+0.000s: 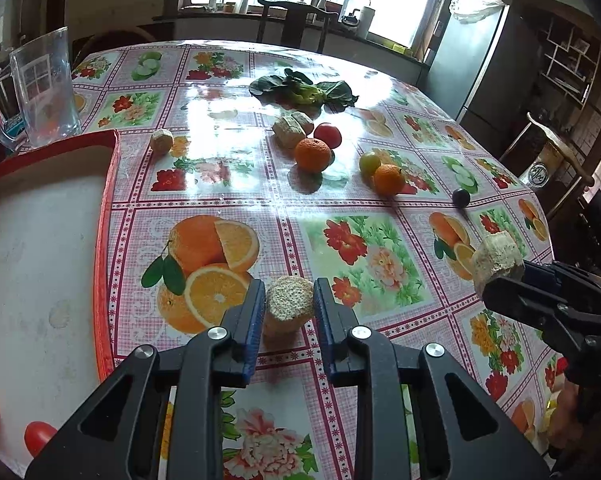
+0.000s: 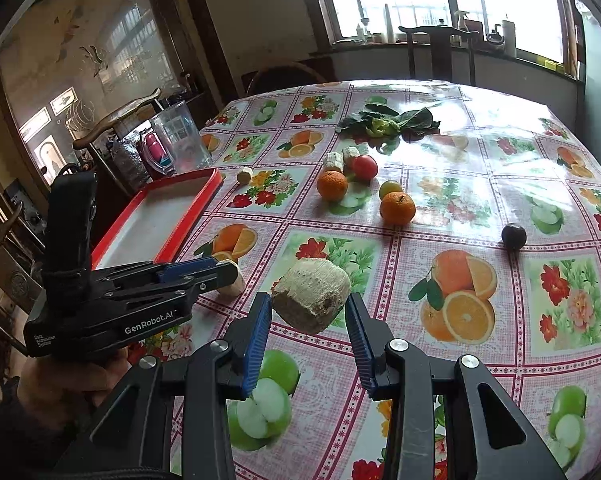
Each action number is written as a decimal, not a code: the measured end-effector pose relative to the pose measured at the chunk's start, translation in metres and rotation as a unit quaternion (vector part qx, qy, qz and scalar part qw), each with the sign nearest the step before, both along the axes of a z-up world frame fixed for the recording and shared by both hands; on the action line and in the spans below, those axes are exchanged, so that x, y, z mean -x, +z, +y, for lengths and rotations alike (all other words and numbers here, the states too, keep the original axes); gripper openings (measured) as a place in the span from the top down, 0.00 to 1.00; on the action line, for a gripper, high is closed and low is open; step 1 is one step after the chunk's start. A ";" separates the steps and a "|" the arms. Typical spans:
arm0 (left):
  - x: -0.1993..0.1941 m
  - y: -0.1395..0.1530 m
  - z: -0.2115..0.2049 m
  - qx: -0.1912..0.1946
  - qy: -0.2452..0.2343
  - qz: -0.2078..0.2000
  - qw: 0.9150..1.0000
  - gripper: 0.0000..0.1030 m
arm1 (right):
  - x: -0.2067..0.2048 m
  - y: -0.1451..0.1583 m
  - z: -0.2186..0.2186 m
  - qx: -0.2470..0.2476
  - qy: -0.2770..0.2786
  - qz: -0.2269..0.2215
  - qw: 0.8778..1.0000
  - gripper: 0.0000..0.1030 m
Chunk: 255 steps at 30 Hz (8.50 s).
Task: Organize fruits
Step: 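Carry both held pieces over the red-rimmed tray, then open the left tool to drop the beige cylinder while the right drops its piece, then move both open tools back over the table toward the fruits, then grasp an orange with the left tool while the right tool grasps a dark plum, then carry the orange and the dark plum over the red-rimmed tray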
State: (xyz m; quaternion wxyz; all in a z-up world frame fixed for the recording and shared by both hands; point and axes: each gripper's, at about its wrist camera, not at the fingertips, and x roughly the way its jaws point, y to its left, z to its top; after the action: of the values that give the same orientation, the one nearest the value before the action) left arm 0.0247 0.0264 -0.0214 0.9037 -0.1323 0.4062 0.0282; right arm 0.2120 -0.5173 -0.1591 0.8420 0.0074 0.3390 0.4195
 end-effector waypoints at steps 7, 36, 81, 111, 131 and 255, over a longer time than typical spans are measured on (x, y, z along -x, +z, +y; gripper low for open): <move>-0.003 -0.015 -0.016 -0.014 -0.017 0.021 1.000 0.69 | 0.002 0.000 -0.006 -0.003 -0.005 0.001 1.000 0.62; 0.071 0.014 0.053 -0.018 0.051 -0.012 0.998 0.73 | 0.041 0.018 0.064 0.006 0.071 -0.012 0.997 0.62; 0.117 -0.011 0.191 -0.012 0.180 0.035 0.983 0.73 | 0.083 -0.008 0.255 0.083 0.208 0.022 0.974 0.61; 0.103 0.032 0.129 -0.018 0.149 -0.004 0.989 0.62 | 0.038 0.008 0.100 0.001 0.089 0.028 0.996 0.55; 0.030 0.028 0.040 -0.016 0.043 0.010 0.999 0.62 | -0.035 -0.033 -0.013 -0.005 -0.050 0.065 0.997 0.55; 0.105 0.038 0.152 -0.040 0.151 -0.021 0.987 0.69 | 0.049 0.044 0.149 -0.046 0.140 0.008 0.989 0.76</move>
State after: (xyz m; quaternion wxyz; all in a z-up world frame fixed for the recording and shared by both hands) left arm -0.0805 0.1789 0.0169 0.9019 -0.1561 0.3612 0.1781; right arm 0.1627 -0.3681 -0.1154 0.7713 0.0022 0.3235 0.5481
